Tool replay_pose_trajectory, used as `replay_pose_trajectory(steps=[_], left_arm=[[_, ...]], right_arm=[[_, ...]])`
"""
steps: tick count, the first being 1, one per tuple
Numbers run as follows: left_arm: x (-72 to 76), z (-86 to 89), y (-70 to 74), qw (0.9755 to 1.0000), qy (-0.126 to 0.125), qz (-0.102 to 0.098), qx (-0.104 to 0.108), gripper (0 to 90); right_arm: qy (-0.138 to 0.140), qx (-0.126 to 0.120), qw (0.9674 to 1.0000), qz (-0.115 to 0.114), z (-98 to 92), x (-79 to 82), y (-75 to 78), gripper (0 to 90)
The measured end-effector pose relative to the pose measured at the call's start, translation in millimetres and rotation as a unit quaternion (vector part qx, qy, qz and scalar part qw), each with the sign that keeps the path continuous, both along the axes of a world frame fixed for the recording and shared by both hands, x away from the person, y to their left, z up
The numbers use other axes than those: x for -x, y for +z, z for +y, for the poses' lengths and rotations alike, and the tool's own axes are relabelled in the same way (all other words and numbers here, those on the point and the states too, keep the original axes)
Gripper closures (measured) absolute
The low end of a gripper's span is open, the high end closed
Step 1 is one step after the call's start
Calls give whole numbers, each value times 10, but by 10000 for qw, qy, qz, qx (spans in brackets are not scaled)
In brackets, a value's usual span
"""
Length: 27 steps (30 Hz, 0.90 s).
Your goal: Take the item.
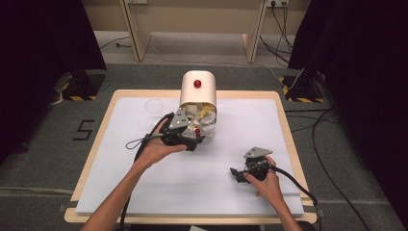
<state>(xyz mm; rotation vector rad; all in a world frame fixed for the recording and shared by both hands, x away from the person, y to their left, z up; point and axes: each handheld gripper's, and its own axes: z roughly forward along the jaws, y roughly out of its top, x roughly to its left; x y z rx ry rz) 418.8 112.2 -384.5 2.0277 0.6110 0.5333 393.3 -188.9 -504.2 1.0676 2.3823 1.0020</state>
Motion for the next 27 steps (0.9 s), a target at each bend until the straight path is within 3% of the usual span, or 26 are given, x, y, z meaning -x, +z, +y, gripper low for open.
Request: replay_pose_trajectory(steps=[10,27], left_arm=[[178,-6,-52,9999,-50,-77,-82,194],[273,15,-70,9999,-119,-24,-97,197]], right_arm=[[0,3,10000,-3,0,0,0,109],[-1,2,10000,-3,0,1,0,110]])
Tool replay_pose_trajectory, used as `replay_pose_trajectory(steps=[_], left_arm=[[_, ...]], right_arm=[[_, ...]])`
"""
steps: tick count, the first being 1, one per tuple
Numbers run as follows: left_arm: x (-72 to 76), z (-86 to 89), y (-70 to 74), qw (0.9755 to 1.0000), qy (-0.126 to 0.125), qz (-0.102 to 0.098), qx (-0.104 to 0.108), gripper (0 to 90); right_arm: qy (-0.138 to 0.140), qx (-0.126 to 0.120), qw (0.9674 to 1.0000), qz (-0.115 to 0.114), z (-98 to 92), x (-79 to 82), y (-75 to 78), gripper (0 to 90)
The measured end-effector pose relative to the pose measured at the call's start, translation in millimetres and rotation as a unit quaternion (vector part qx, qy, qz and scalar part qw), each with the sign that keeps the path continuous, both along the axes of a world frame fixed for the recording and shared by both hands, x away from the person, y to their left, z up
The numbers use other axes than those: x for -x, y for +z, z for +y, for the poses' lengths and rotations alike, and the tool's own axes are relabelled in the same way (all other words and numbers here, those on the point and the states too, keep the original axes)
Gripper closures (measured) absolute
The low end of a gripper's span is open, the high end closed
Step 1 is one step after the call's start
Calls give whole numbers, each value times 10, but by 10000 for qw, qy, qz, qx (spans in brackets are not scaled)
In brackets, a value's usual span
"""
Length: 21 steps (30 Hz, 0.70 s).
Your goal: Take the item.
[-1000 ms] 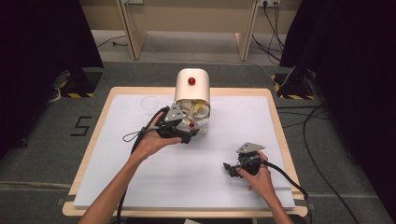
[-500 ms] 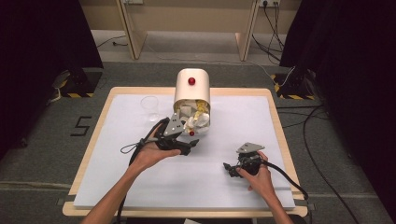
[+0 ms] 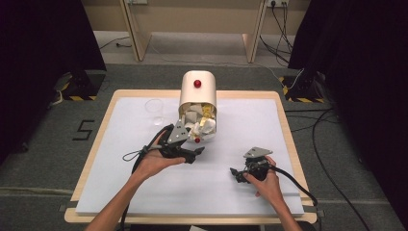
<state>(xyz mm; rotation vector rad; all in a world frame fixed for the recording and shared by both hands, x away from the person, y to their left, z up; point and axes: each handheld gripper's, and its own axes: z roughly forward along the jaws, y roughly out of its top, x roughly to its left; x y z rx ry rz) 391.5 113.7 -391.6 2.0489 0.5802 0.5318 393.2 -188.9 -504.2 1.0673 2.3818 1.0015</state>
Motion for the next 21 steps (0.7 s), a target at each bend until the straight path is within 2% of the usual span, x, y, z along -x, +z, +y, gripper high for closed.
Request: replay_pose_trajectory(steps=[12,14,21], left_arm=[[-7,20,27,9998,-137,137,-40,198],[-29,34,46,9996,-155,238,27,204],[-85,16,125,9990,-196,296,290,223]], right_arm=[[-1,-1,10000,3,0,-1,0,109],[0,-1,10000,1,0,0,0,109],[1,2,10000,-2,0,0,0,109]])
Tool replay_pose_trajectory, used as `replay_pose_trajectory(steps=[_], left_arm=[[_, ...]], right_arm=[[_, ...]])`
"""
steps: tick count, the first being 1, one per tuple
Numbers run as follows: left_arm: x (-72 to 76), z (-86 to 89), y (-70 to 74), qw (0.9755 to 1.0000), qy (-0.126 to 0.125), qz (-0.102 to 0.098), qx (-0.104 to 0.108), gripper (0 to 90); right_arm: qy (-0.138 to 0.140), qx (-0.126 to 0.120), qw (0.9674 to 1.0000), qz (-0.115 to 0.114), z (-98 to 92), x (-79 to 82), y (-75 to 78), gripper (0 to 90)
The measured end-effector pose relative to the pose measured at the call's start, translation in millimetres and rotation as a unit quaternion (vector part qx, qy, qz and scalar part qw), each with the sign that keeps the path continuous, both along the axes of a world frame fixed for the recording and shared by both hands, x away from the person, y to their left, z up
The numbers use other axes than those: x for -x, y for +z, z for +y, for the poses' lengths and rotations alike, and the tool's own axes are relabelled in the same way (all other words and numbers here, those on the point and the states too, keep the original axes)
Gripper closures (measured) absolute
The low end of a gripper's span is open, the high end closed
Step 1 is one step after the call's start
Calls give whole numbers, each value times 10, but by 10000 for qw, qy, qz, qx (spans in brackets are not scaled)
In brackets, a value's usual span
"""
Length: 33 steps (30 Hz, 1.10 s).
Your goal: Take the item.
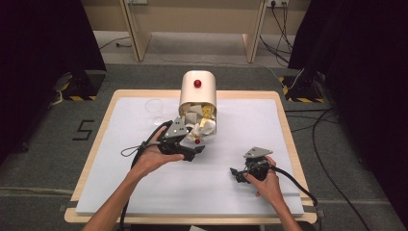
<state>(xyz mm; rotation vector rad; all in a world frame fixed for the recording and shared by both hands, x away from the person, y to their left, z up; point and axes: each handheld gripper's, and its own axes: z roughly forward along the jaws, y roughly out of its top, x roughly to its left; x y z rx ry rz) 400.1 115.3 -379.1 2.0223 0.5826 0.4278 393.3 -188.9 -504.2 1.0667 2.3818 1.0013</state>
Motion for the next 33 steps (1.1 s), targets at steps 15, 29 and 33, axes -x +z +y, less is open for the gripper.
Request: replay_pose_trajectory(steps=[15,29,33], left_arm=[[-302,-151,131,9983,181,448,315,475],[-500,-281,14,9966,315,754,105,641],[-501,-305,3,9973,335,656,-6,737]], right_arm=[[15,20,10000,-27,-4,-3,1,110],[14,12,10000,-20,-3,-2,1,110],[4,4,10000,-5,-1,-1,2,110]])
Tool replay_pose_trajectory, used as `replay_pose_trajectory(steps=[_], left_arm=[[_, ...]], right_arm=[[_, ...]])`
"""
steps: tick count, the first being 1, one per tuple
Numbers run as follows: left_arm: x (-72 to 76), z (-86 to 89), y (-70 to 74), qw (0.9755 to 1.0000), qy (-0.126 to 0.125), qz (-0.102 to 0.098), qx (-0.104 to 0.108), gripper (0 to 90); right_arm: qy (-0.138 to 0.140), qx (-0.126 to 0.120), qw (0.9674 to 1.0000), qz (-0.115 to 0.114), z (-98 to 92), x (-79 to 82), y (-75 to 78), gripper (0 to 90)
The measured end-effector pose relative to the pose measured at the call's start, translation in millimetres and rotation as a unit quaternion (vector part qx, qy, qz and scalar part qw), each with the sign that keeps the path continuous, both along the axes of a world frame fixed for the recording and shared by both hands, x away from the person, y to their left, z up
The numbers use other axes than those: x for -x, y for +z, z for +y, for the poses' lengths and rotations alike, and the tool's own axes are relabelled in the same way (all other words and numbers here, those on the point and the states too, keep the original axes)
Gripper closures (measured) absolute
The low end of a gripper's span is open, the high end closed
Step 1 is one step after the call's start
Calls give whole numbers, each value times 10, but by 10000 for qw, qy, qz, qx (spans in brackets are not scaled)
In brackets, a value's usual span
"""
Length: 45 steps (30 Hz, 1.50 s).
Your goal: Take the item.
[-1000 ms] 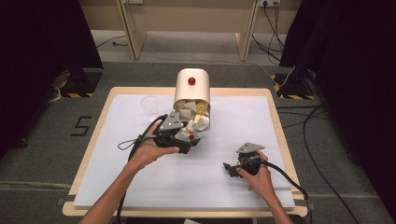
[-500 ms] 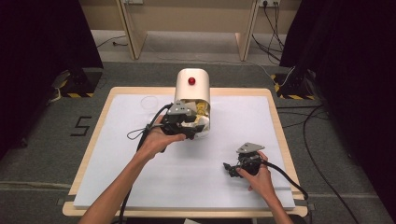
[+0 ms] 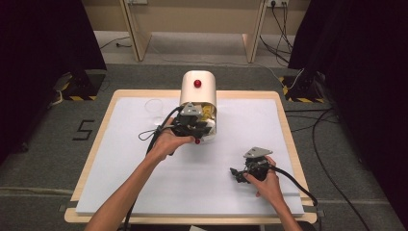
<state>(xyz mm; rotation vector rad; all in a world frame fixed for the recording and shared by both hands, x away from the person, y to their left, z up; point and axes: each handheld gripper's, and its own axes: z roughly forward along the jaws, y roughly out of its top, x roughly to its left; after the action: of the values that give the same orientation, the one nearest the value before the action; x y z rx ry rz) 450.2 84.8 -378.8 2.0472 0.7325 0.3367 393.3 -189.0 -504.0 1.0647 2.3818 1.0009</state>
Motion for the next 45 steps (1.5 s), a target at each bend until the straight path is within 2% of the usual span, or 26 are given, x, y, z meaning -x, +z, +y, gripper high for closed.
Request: replay_pose_trajectory(steps=[2,3,7,12,16,20,25,32,36,44,45], left_arm=[[1,-5,-2,10000,-8,-46,-35,788],[5,-19,-9,9998,-36,-160,-117,808],[8,-24,-8,9997,-61,-219,-135,873],[31,1,30,9992,-81,-359,-157,887],[66,79,155,9986,-31,-525,-38,889],[97,135,242,9983,-47,-587,11,888],[154,253,373,9978,-104,-647,138,889],[220,386,464,9968,-75,-775,190,888],[259,540,506,9965,17,-808,206,888],[296,881,599,9949,301,-890,375,888],[296,881,599,9949,301,-890,375,888]], right_arm=[[5,10,10000,-11,-2,-1,1,111],[14,19,10000,-23,-3,-2,0,111],[3,6,10000,-7,-1,0,1,111],[3,3,10000,-2,-1,-1,0,110],[2,5,10000,-6,-1,0,0,110],[6,15,10000,-14,-2,0,1,111],[16,21,10000,-23,-3,-2,0,111],[-3,3,10000,-1,0,1,1,111],[1,12,10000,-11,-1,0,1,111],[0,-2,10000,3,0,0,0,110],[0,-1,10000,1,0,0,0,110]])
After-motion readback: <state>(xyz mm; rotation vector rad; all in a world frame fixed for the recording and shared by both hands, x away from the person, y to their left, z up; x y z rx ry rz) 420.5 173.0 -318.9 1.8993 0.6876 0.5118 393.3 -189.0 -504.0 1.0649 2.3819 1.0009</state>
